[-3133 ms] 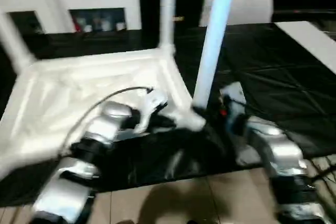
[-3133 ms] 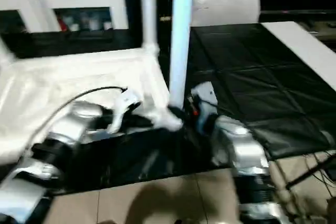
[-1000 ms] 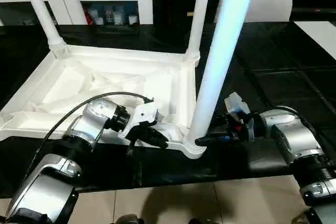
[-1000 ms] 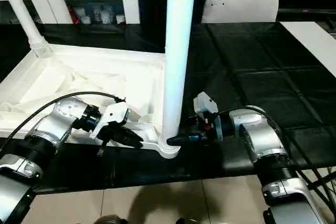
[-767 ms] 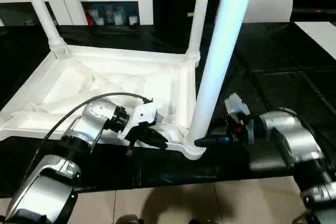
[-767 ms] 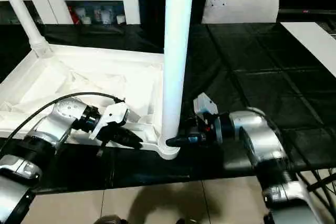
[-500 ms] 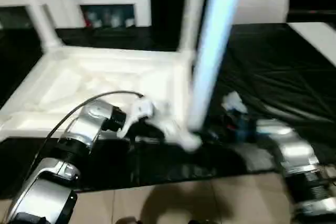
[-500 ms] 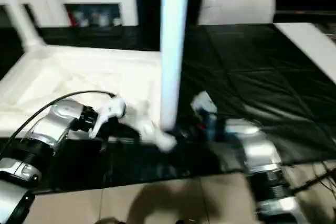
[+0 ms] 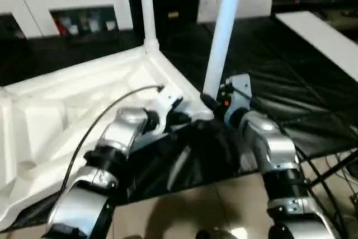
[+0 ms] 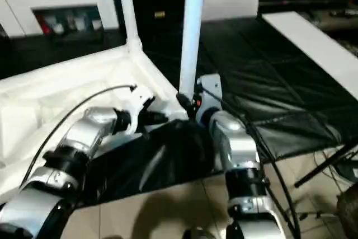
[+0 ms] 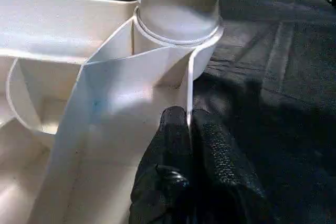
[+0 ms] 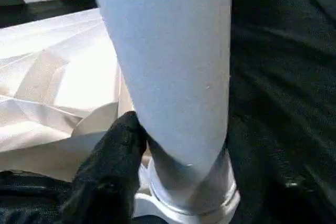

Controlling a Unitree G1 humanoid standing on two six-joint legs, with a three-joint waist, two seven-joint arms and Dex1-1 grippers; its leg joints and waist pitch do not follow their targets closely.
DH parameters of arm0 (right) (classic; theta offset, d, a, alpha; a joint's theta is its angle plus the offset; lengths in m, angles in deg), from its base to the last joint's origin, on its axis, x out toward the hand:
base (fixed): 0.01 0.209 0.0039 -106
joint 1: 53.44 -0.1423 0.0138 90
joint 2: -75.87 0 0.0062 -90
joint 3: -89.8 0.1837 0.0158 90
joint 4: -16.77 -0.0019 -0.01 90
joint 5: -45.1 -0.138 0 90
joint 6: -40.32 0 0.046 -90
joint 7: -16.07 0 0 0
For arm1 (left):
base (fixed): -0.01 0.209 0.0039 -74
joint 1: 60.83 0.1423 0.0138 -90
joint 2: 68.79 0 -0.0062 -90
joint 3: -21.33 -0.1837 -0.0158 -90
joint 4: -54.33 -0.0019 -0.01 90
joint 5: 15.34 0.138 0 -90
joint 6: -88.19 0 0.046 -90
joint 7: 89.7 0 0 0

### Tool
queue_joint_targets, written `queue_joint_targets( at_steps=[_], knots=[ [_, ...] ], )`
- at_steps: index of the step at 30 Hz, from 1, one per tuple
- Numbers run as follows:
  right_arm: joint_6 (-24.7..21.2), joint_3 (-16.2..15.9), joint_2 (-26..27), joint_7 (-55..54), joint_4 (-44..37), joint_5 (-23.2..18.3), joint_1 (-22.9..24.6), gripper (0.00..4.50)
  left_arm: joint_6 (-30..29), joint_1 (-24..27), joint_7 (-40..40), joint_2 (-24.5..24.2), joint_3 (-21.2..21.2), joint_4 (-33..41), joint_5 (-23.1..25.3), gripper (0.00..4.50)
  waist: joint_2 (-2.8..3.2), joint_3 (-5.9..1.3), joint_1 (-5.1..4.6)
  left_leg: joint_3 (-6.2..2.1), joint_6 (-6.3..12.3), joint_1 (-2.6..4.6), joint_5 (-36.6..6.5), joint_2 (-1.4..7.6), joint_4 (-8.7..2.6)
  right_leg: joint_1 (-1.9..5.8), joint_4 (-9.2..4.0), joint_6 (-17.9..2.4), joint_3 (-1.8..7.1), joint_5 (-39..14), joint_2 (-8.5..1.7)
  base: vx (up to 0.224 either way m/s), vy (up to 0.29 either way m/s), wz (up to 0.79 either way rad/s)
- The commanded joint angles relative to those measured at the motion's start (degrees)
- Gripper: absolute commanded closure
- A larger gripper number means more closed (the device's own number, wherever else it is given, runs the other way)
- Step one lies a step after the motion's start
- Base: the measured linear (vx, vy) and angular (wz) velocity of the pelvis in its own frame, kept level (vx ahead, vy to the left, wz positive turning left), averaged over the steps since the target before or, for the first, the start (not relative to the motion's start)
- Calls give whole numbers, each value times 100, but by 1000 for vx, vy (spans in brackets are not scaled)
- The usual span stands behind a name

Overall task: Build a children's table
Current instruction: Rotate leg to tighten

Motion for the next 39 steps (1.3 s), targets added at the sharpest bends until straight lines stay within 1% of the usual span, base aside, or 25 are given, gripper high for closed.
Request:
queue_joint_targets(
  at_steps=[1,2,5,8,9,10,11,12,14,15,16,18,19,21,22,25,26,29,30,31,32,34,35,37,39],
  knots=[
    [-240,-715,423,498,151,-216,237,167,175,-97,5,269,-251,234,-90,450,-20,-364,14,-181,618,-131,97,492,-414,368,-366,-1152,521,-666,-596,0,0,0],
    [-153,-731,226,620,17,-213,376,154,259,0,-185,136,-305,299,-89,450,-20,-341,64,-144,669,-130,-25,469,-415,369,-435,-1106,532,-1001,-621,0,0,0],
    [-22,-700,-52,834,-159,-256,540,130,428,118,-435,-72,-357,370,-41,450,-1,-336,79,-139,696,-118,-86,483,-423,358,-459,-1013,528,-1180,-601,0,0,0],
    [168,-635,-366,1191,-349,-265,696,100,604,244,-822,-323,-403,489,-80,450,-6,-343,74,-149,729,-127,-41,501,-424,359,-429,-1036,529,-1048,-593,0,0,0],
    [159,-623,-392,1222,-367,-279,708,92,606,254,-853,-346,-407,499,-81,450,-6,-362,78,-142,765,-132,73,500,-406,360,-406,-1084,533,-873,-594,0,0,0],
    [240,-609,-617,1519,-449,-328,780,84,676,297,-1098,-496,-443,520,-98,450,-9,-373,81,-147,794,-141,156,502,-401,362,-385,-1116,534,-761,-594,0,0,0],
    [363,-613,-832,1784,-493,-340,835,75,825,328,-1346,-626,-487,522,-120,450,9,-380,79,-142,876,-157,258,494,-383,358,-359,-1157,528,-551,-582,0,0,0],
    [474,-618,-1007,2004,-513,-348,872,65,954,349,-1545,-726,-528,523,-142,450,4,-375,95,-145,967,-154,305,494,-376,351,-353,-1168,519,-461,-577,0,0,0],
    [537,-590,-1150,2172,-500,-374,882,47,1067,366,-1753,-796,-558,520,-193,450,13,-367,108,-134,1027,-158,287,500,-371,347,-354,-1192,526,-464,-589,0,0,0],
    [631,-592,-1330,2424,-467,-414,881,40,1209,370,-1975,-894,-629,487,-192,450,-7,-387,147,-127,1044,-142,315,506,-360,335,-347,-1218,521,-523,-590,0,0,0],
    [758,-607,-1552,2718,-401,-440,867,31,1421,378,-2287,-1027,-736,444,-183,450,-6,-380,163,-127,1048,-142,333,517,-362,328,-347,-1214,523,-531,-587,0,0,0],
    [897,-638,-1709,2902,-295,-398,839,11,1545,379,-2514,-1121,-797,404,-183,450,-1,-365,218,-116,1020,-113,297,541,-369,298,-347,-1210,529,-623,-580,0,0,0],
    [1054,-684,-1857,3156,-195,-377,816,4,1695,366,-2703,-1184,-822,345,-196,450,-35,-364,228,-112,1006,-114,286,545,-372,294,-344,-1206,529,-639,-584,0,0,0],
    [1122,-709,-1934,3365,-154,-408,804,4,1737,349,-2788,-1205,-813,302,-215,450,-14,-360,279,-102,942,-111,215,543,-370,295,-349,-1222,526,-727,-593,0,0,0],
    [1194,-729,-2019,3656,-116,-474,775,4,1784,327,-2963,-1249,-828,266,-241,450,-46,-351,287,-99,939,-117,190,547,-376,300,-358,-1208,529,-748,-594,0,0,0],
    [1404,-804,-2237,4320,-43,-692,667,4,1944,264,-3407,-1390,-935,161,-278,450,-45,-364,321,-105,1008,-117,298,562,-369,310,-312,-1243,523,-569,-592,0,0,0],
    [1484,-826,-2288,4478,-9,-734,624,4,1998,244,-3506,-1427,-972,124,-277,450,-57,-367,326,-96,1053,-135,303,552,-360,318,-302,-1231,523,-561,-595,0,0,0],
    [1507,-955,-2464,5037,52,-847,531,4,2139,194,-3763,-1511,-1078,50,-254,450,-68,-354,343,-76,1064,-140,204,527,-355,318,-347,-1158,506,-818,-581,0,0,0],
    [1484,-1024,-2534,5290,81,-887,488,4,2211,171,-3884,-1536,-1122,11,-241,450,-89,-350,350,-76,1055,-141,224,541,-357,310,-349,-1121,506,-869,-578,0,0,0],
    [1455,-1073,-2573,5450,91,-906,459,20,2254,157,-3958,-1543,-1148,-10,-232,450,-73,-359,369,-83,1064,-131,261,549,-355,304,-337,-1120,502,-864,-576,0,0,0],
    [1423,-1116,-2600,5571,91,-919,439,31,2271,152,-4003,-1545,-1164,-17,-228,450,-99,-355,365,-78,1076,-139,286,553,-355,301,-338,-1115,504,-847,-574,0,0,0],
    [1377,-1193,-2635,5784,104,-926,397,41,2302,141,-4098,-1543,-1189,-29,-214,450,-84,-362,381,-86,1085,-128,343,569,-352,290,-319,-1137,499,-791,-579,0,0,0],
    [1378,-1249,-2658,5886,126,-929,367,51,2315,132,-4141,-1539,-1205,-33,-214,450,-112,-363,389,-87,1097,-126,381,578,-353,290,-311,-1151,501,-759,-584,0,0,0],
    [1360,-1315,-2673,5995,162,-933,318,51,2330,122,-4175,-1528,-1228,-29,-214,450,-108,-368,420,-85,1099,-115,451,579,-348,282,-293,-1183,504,-704,-589,0,0,0],
    [1379,-1399,-2681,6128,262,-941,228,78,2358,108,-4218,-1509,-1273,-30,-230,450,-133,-360,453,-72,1070,-106,448,577,-352,278,-308,-1180,510,-762,-596,0,0,0]
  ],
)
